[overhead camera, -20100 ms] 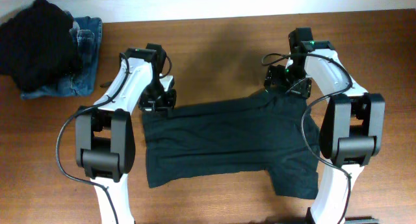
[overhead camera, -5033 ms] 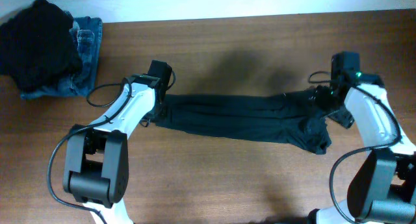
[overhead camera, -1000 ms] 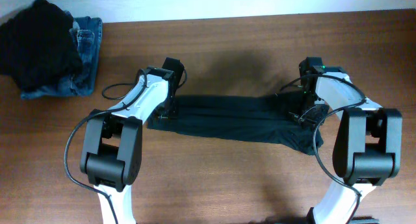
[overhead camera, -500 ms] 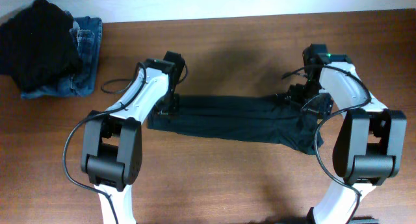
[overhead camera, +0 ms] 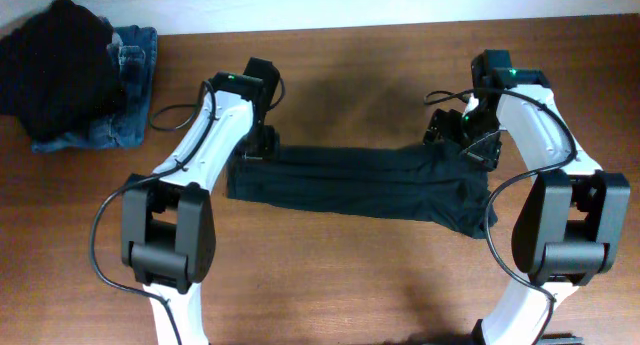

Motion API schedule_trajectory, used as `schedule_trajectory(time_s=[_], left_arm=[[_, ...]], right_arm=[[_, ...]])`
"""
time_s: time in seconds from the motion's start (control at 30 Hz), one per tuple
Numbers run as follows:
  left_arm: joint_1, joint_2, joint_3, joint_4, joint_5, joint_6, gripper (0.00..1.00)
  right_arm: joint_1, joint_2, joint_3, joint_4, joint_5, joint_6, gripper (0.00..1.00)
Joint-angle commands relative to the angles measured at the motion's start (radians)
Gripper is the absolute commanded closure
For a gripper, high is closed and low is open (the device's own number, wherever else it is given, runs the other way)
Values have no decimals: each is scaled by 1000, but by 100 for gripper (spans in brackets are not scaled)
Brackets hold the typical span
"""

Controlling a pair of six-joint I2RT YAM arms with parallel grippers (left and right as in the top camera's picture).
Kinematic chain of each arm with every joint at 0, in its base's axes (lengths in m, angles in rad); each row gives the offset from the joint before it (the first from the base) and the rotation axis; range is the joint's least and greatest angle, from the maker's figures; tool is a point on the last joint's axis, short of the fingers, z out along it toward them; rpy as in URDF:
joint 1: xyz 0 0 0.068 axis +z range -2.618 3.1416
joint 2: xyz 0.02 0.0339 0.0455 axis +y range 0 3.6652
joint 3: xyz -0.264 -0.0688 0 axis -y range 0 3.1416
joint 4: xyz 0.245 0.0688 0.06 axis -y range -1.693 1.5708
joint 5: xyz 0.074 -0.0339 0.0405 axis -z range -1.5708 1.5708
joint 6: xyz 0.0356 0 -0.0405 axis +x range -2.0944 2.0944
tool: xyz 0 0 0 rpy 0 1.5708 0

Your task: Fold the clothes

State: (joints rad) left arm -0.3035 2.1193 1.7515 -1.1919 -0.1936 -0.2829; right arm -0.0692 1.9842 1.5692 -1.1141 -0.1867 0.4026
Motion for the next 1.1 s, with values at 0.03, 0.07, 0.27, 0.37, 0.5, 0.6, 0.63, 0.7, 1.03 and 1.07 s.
schedule_trajectory(time_s=[0.03, 0.07, 0.27, 0.37, 0.5, 0.6, 0.63, 0.7, 1.03, 1.07], left_arm=[[76, 7, 14, 19, 116, 0, 13], [91, 7, 14, 21, 130, 3, 13], [145, 7, 14, 42, 234, 76, 13], [151, 9, 11, 56, 272, 89, 13], [151, 9, -7, 61, 296, 101, 13], [151, 9, -41, 72, 322, 101, 13], [151, 9, -60, 82, 335, 101, 13], [151, 9, -92, 101, 351, 101, 13], [199, 9, -146, 171, 362, 131, 13], [209, 9, -147, 174, 362, 131, 13]], right_arm=[[5, 8, 0, 8, 2, -14, 1], [5, 8, -6, 12, 4, -14, 1], [5, 8, -43, 48, 3, -13, 1], [5, 8, -61, 70, 2, -5, 1], [5, 8, -91, 103, -27, -2, 1], [5, 8, -114, 120, -43, -3, 1], [5, 8, -124, 126, -44, -3, 1], [5, 8, -142, 140, -46, -2, 1], [5, 8, -210, 212, -65, -2, 1], [5, 8, -210, 212, -65, -3, 1]])
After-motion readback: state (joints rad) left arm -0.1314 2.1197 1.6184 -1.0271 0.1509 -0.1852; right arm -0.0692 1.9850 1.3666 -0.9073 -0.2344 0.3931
